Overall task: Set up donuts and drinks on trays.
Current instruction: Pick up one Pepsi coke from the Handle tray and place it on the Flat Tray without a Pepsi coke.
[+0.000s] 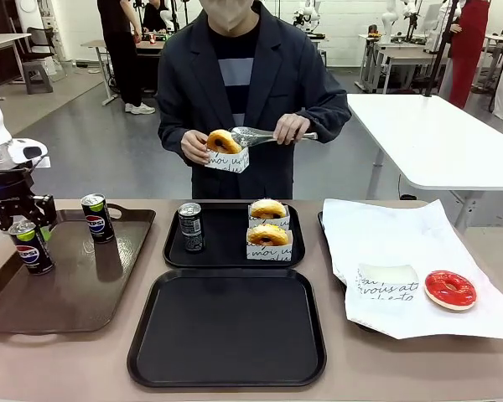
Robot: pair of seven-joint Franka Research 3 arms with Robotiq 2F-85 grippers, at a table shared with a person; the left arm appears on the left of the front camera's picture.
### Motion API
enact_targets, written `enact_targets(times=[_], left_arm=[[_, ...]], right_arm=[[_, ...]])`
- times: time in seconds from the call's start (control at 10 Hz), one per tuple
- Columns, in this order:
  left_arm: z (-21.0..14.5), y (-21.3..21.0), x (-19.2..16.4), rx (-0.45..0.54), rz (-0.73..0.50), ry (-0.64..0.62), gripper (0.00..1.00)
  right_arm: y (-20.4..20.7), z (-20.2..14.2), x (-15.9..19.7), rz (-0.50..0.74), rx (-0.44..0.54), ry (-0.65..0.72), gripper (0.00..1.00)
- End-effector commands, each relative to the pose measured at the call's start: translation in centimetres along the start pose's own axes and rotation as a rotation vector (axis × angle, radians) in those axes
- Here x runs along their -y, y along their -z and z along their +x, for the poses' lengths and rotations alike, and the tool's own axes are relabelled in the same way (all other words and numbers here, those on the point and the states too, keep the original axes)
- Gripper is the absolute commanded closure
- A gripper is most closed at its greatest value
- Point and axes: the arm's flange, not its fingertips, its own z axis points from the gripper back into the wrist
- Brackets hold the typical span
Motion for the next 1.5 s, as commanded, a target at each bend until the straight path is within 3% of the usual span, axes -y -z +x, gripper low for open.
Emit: enact_targets(times=[0.0,0.1,0.2,0.3,0.8,1.1,1.4], left_arm=[[0.5,-0.5,-0.1,-0.025,0.039,-0.026,0.84],[0.5,-1.0,0.1,-0.03,0.041,-0.023,0.73],[0.3,-2.1,0.4,-0.052,0.031,-0.013,1.0],[-0.8,-4.4,1.2,-0.08,0.012,0.004,0.8],[-7.5,-14.9,4.6,0.01,-0.013,0.202,0.8],[-8.2,-15.5,3.4,-0.006,-0.018,0.2,0.8],[-8.5,-16.2,5.0,0.012,-0.002,0.186,0.8]], right_arm=[[-0.1,0.0,0.0,0.017,0.01,-0.015,0.0],[-0.1,0.0,0.0,0.017,0.01,-0.015,0.0],[-0.1,0.0,0.0,0.017,0.01,-0.015,0.0],[-0.1,0.0,0.0,0.017,0.01,-0.015,0.0],[-0.1,0.0,0.0,0.017,0.01,-0.015,0.0],[-0.1,0.0,0.0,0.017,0.01,-0.015,0.0],[-0.1,0.0,0.0,0.017,0.01,-0.015,0.0]])
